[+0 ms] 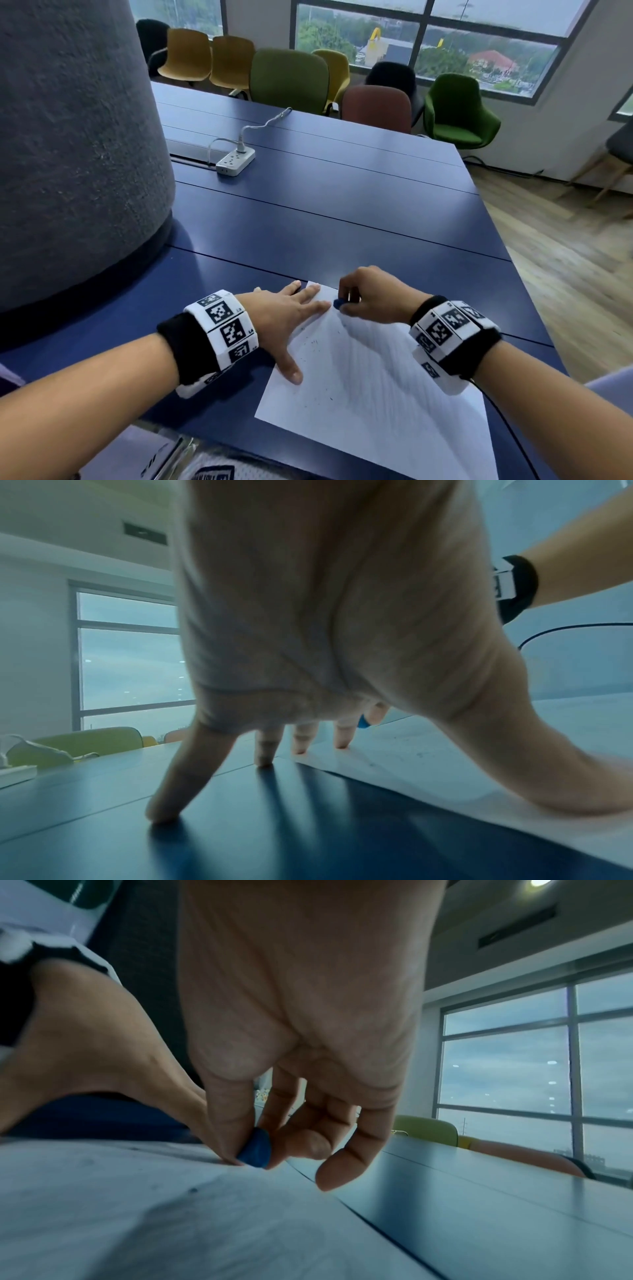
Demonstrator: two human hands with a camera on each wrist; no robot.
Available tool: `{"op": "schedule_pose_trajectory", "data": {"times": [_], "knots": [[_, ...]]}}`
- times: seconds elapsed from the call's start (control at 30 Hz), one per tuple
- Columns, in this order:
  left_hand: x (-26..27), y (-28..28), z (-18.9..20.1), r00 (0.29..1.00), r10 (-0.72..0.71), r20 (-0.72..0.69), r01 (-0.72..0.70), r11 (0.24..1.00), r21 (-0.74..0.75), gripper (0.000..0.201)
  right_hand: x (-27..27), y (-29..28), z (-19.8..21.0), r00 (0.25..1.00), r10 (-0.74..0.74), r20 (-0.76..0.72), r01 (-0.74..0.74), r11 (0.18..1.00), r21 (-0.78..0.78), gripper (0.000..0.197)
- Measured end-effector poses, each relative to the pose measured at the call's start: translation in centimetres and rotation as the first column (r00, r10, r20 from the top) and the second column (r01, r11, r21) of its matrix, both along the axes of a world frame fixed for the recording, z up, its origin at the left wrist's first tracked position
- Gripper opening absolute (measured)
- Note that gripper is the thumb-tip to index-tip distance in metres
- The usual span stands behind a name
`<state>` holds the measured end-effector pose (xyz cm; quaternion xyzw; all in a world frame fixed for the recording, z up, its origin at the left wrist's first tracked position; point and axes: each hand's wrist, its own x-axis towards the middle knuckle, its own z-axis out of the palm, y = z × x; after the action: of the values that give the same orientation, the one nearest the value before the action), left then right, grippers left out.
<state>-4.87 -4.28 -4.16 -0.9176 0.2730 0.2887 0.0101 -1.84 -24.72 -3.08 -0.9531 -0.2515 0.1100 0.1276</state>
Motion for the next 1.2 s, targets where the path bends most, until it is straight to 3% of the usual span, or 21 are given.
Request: {"op": "schedule_pose_trajectory", "data": {"times": [0.13, 0.3, 0.43, 0.6, 0.77, 0.93, 1.1, 1.2], "knots": [[0.0, 0.1, -0.1, 1.0, 0.006, 0.025, -0.006, 1.0, -0.011, 0.13, 0.9, 0.6, -0.4, 0.999, -0.033, 0.013, 0.034, 0.997, -0.063, 0.014], [0.1, 0.1, -0.3, 0.999, -0.003, 0.044, 0.004, 1.0, -0.01, 0.131, -0.2, 0.8, -0.2, 0.98, 0.113, -0.165, -0.126, 0.989, -0.072, 0.012], [0.3, -0.1, -0.5, 0.995, -0.053, 0.088, 0.051, 0.998, 0.026, 0.132, 0.8, 0.7, 0.2, 1.0, 0.012, 0.001, -0.012, 0.991, -0.13, 0.014], [0.3, -0.3, -0.5, 0.991, -0.067, 0.116, 0.064, 0.997, 0.034, 0.133, -0.6, 1.4, 0.1, 0.986, 0.131, -0.108, -0.148, 0.974, -0.171, 0.02], [0.4, -0.4, -0.7, 0.99, -0.077, 0.114, 0.071, 0.996, 0.052, 0.134, 0.1, 1.6, 0.9, 0.998, 0.05, 0.038, -0.041, 0.977, -0.209, 0.014], [0.6, -0.4, -0.5, 0.99, -0.081, 0.111, 0.076, 0.996, 0.046, 0.132, -1.1, 1.9, 1.1, 0.985, 0.133, -0.108, -0.155, 0.959, -0.237, 0.011], [0.5, -0.7, -0.6, 0.989, -0.088, 0.117, 0.081, 0.995, 0.065, 0.134, 0.3, 1.4, 1.0, 0.997, 0.069, -0.029, -0.073, 0.979, -0.191, 0.015], [0.4, -0.6, -0.4, 0.99, -0.084, 0.116, 0.078, 0.995, 0.057, 0.132, -0.6, 1.5, 1.0, 0.974, 0.151, -0.171, -0.183, 0.965, -0.186, 0.012]]}}
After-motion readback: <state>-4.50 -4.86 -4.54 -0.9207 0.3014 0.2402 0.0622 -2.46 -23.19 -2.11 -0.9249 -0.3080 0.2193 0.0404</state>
